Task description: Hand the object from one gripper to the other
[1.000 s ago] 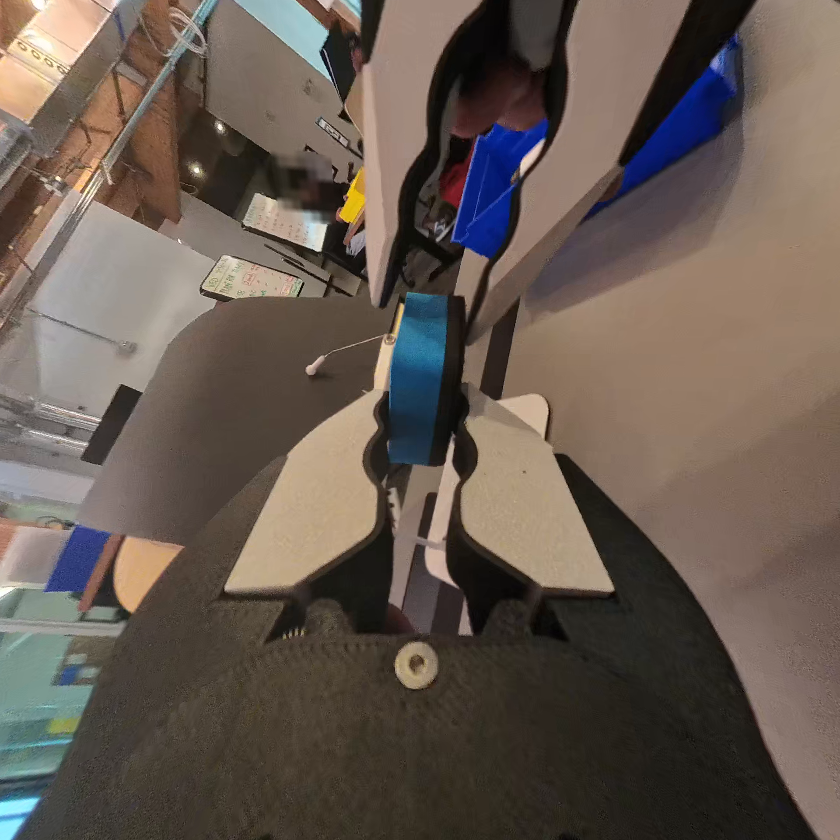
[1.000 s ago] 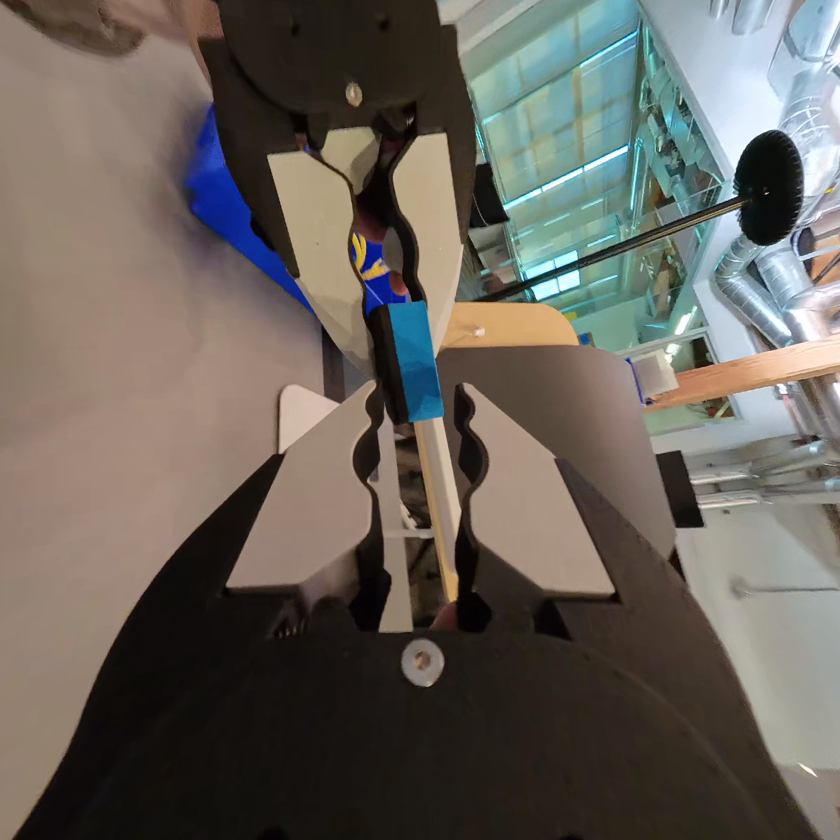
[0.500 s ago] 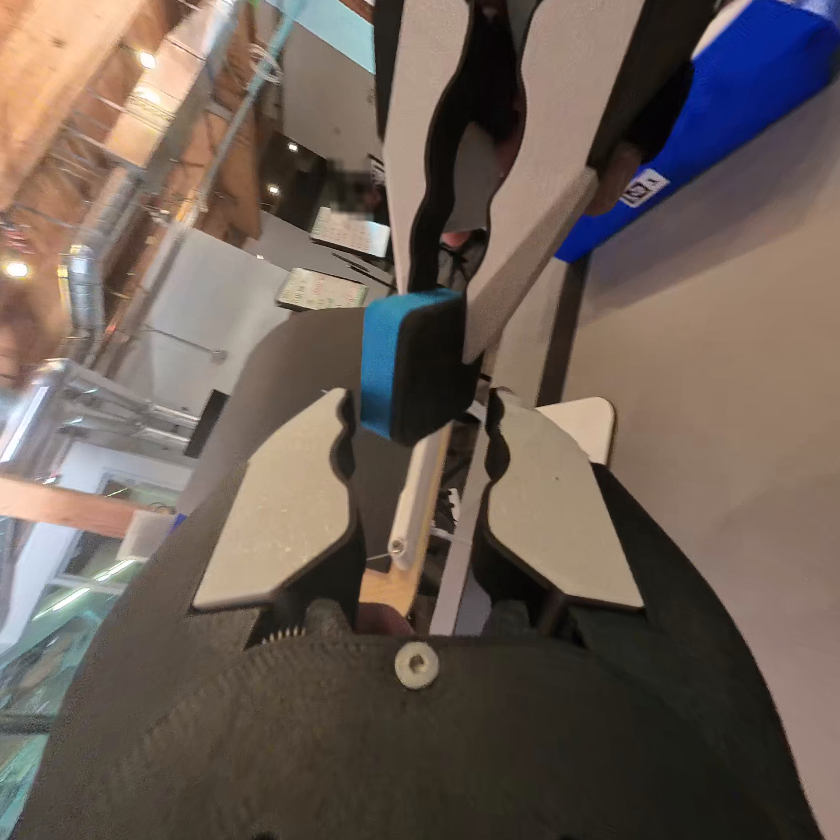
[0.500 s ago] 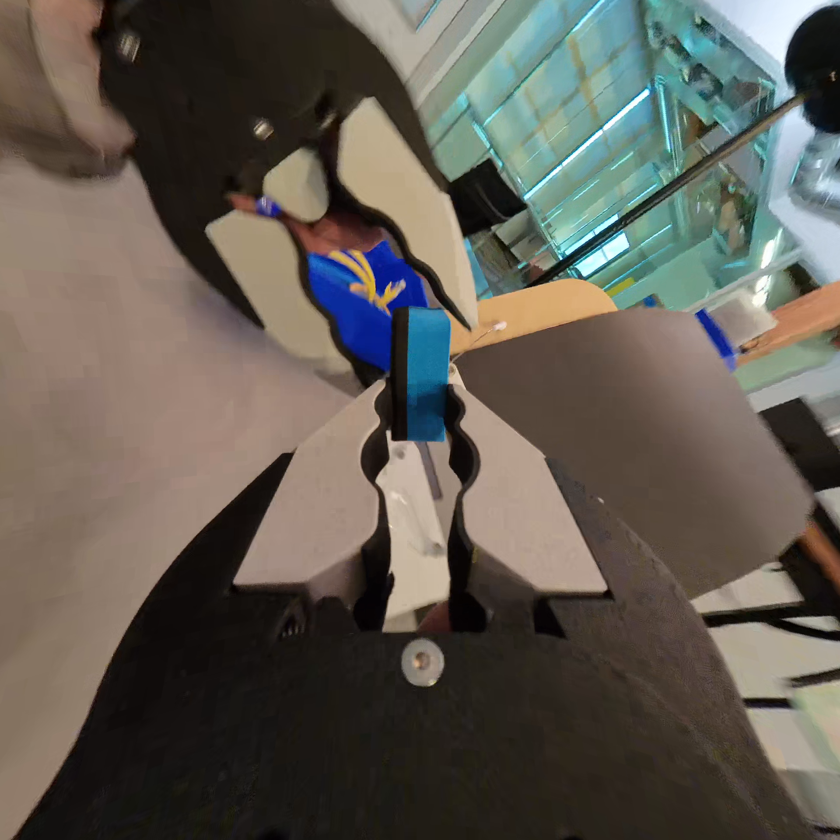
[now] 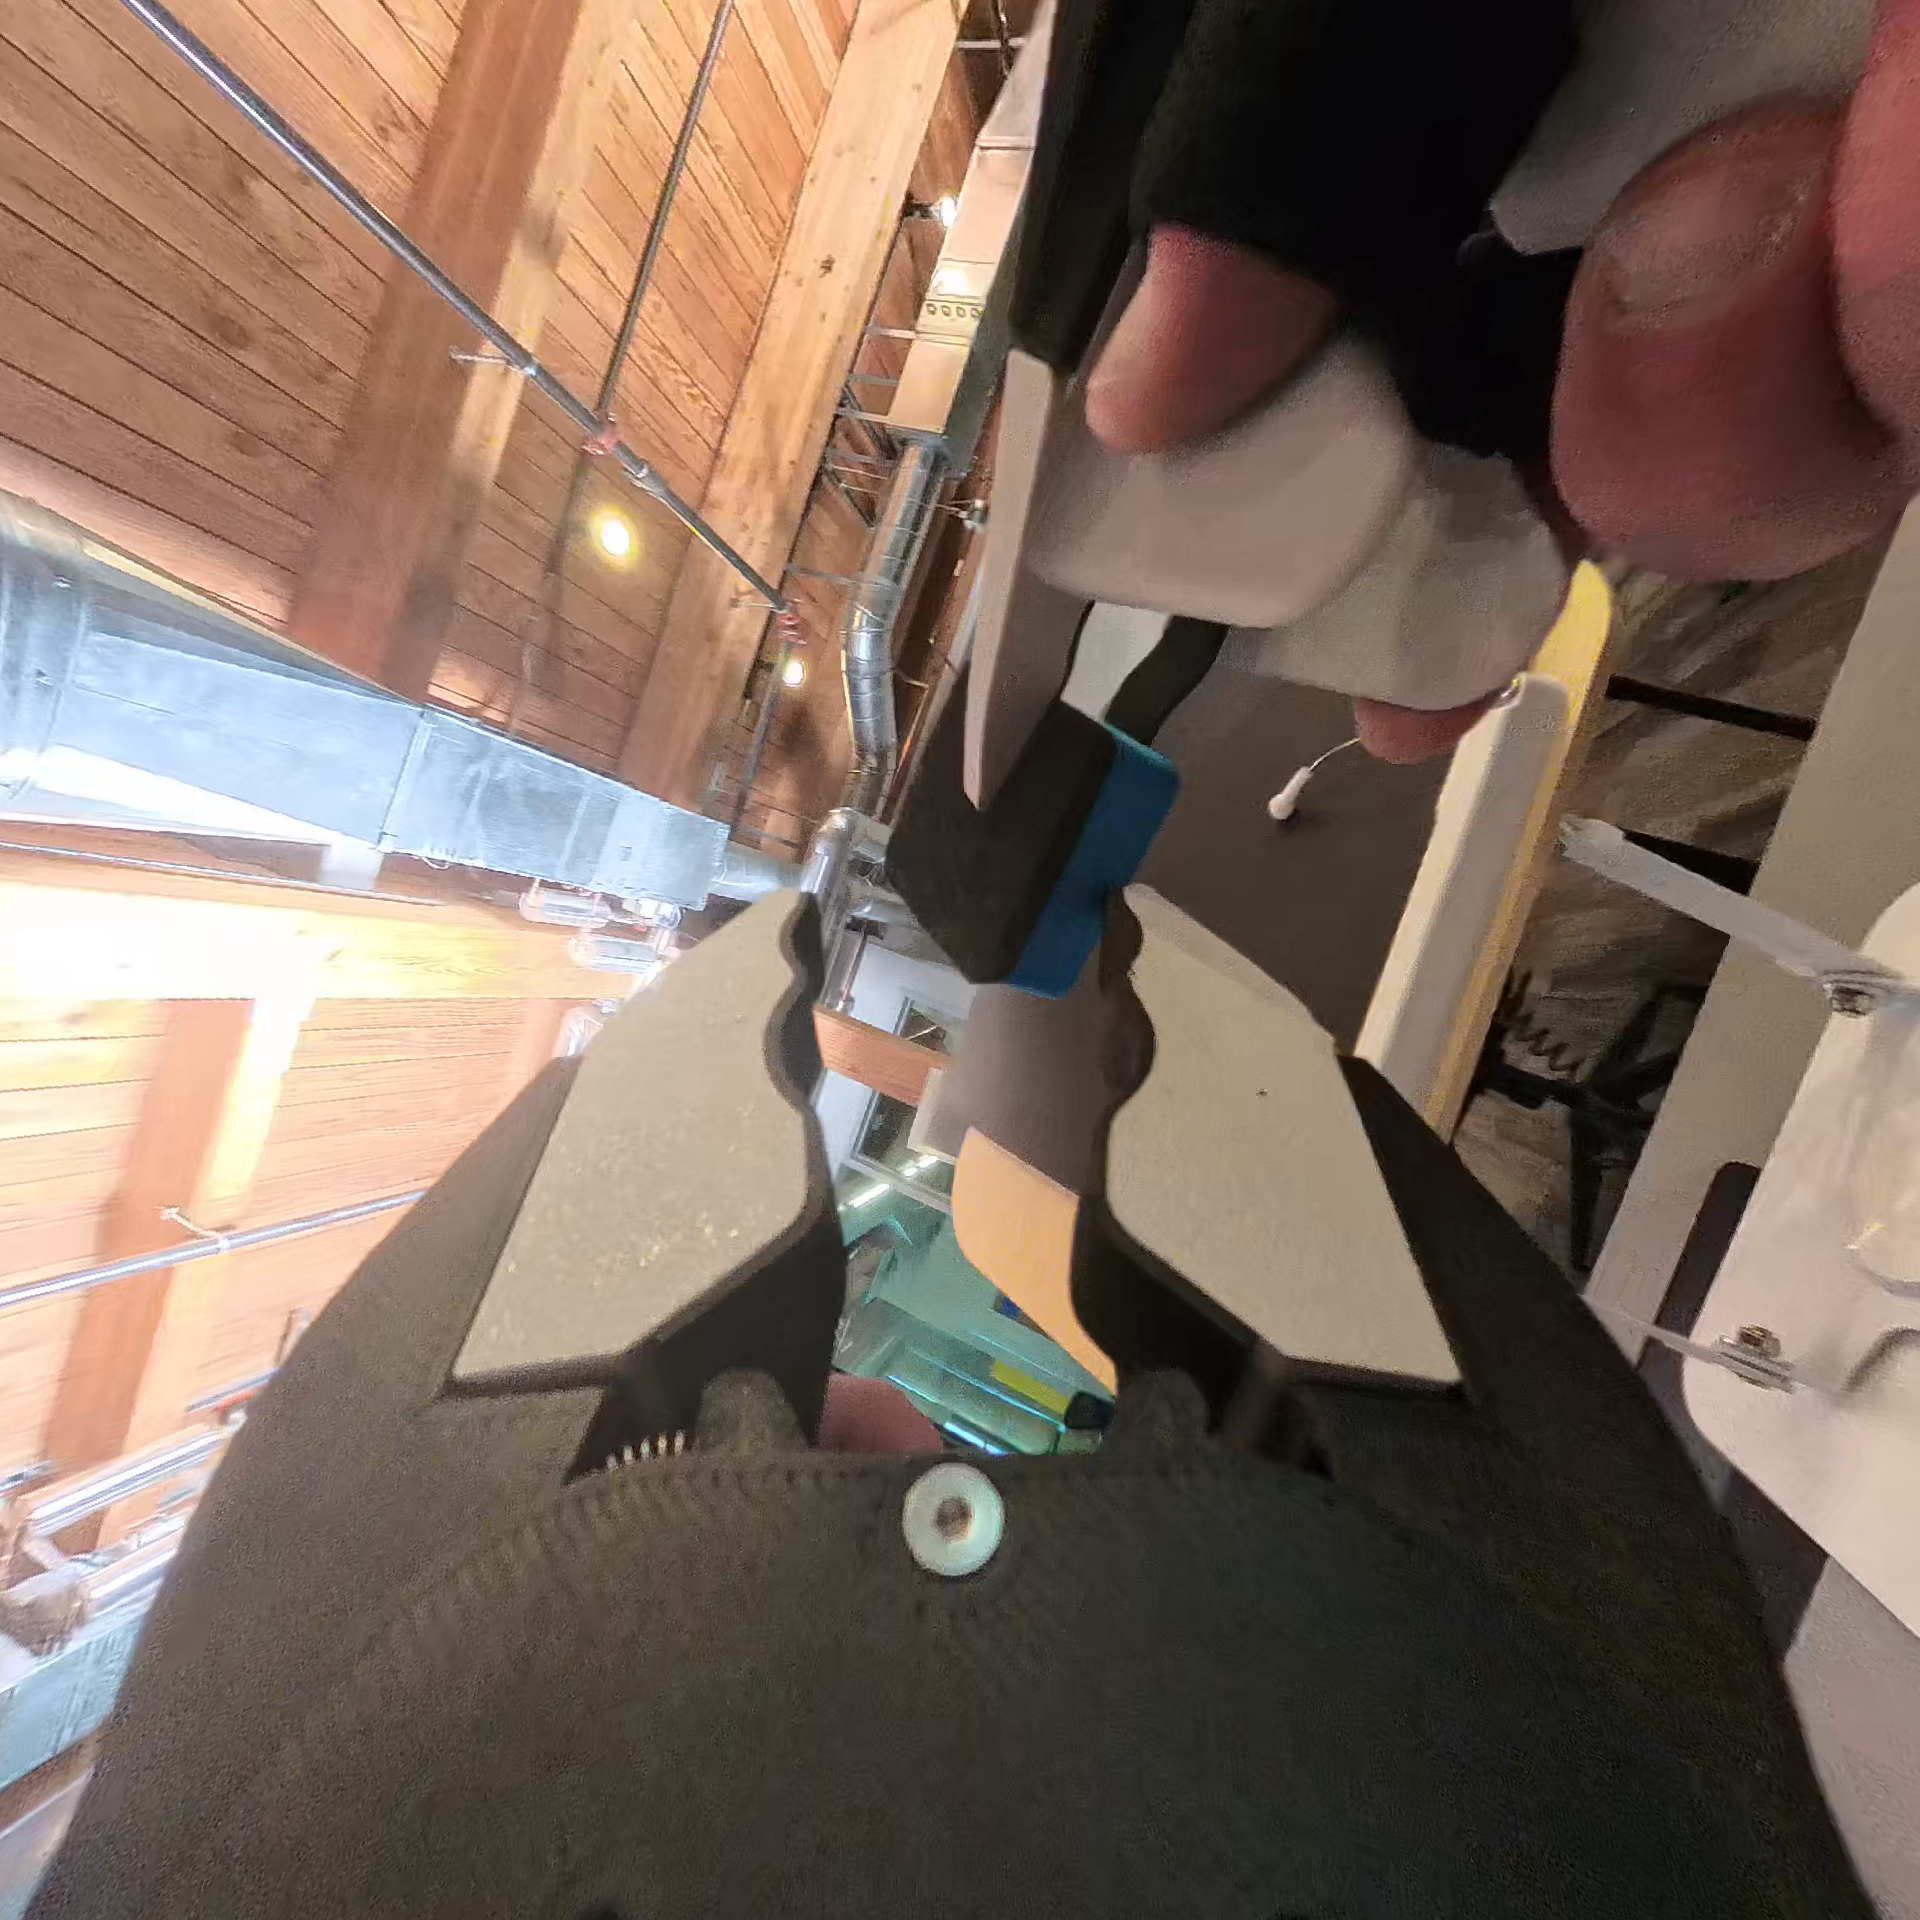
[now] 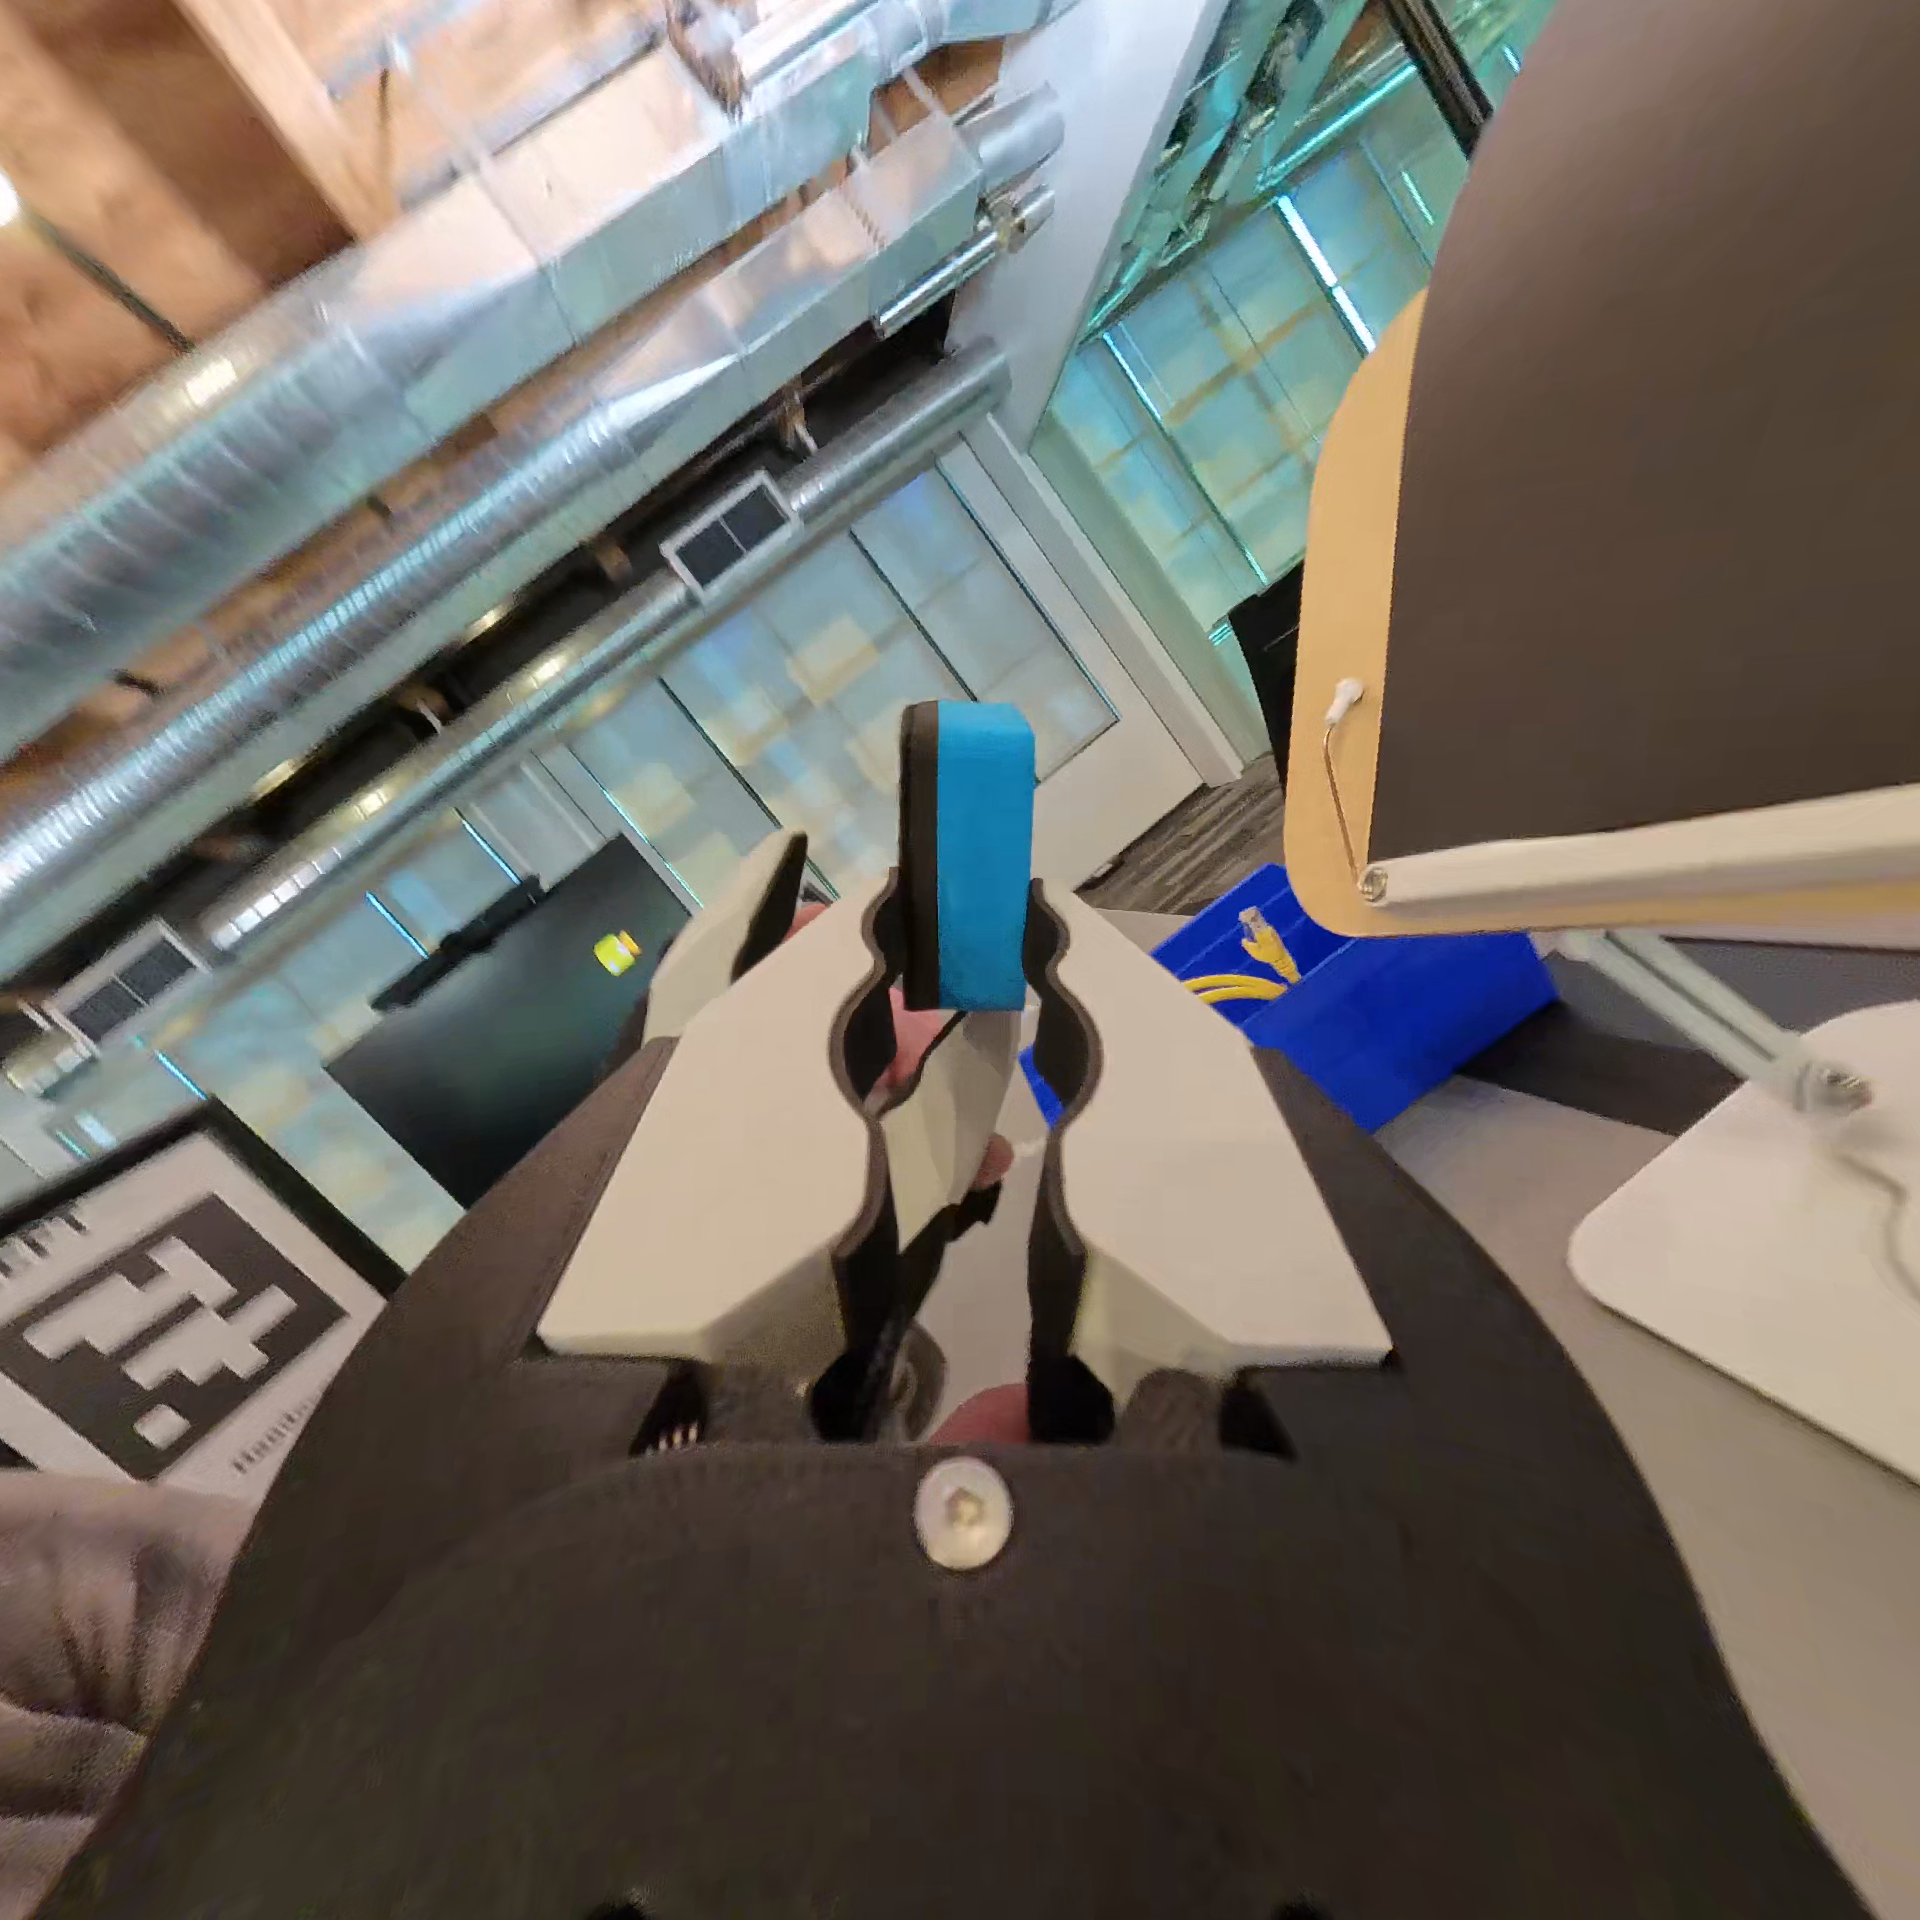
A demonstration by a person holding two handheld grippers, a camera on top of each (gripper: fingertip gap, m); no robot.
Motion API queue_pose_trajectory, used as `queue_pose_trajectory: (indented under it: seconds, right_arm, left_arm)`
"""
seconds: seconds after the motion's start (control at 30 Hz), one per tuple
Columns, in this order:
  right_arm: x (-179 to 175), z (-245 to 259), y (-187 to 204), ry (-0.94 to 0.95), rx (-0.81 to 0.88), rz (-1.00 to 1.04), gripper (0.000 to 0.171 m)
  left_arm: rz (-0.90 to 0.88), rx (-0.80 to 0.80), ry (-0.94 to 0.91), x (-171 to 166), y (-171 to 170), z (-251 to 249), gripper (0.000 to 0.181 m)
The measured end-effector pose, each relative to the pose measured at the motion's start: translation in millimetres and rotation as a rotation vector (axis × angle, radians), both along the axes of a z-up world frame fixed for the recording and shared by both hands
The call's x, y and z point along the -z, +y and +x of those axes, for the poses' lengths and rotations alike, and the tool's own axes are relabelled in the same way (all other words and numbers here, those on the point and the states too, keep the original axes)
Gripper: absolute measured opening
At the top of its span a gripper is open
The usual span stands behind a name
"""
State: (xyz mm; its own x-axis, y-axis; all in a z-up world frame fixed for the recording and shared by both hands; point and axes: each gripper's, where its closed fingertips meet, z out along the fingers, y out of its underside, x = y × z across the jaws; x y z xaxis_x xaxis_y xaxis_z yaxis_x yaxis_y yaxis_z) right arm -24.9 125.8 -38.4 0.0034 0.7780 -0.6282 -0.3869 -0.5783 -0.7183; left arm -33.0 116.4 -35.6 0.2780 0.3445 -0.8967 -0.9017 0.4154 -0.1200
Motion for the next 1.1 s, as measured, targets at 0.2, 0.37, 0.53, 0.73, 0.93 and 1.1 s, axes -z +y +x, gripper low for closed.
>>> queue_pose_trajectory:
  seconds: [0.2, 0.37, 0.53, 0.73, 0.93, 1.1]
  right_arm:
    - [10, 0, 8, 0.009, 0.008, -0.127, 0.019]
    - [12, -6, 2, 0.007, -0.019, -0.142, 0.019]
    - [22, -17, -3, -0.039, -0.035, -0.156, 0.018]
    - [19, -19, -4, -0.049, -0.006, -0.115, 0.041]
    - [17, 0, 14, -0.269, 0.246, 0.212, 0.072]
    - [18, 3, 12, -0.593, 0.409, 0.649, 0.081]
  left_arm:
    - [0.086, -0.032, 0.009, 11, 7, -1, 0.047]
    - [0.078, -0.074, 0.050, 24, 18, -6, 0.052]
    - [0.110, -0.110, 0.046, 24, 20, -10, 0.034]
    - [0.087, -0.102, 0.018, 23, 20, -13, 0.024]
    - [-0.053, -0.130, 0.020, 28, 32, -22, 0.024]
    - [-0.226, -0.186, 0.020, 35, 39, -30, 0.025]
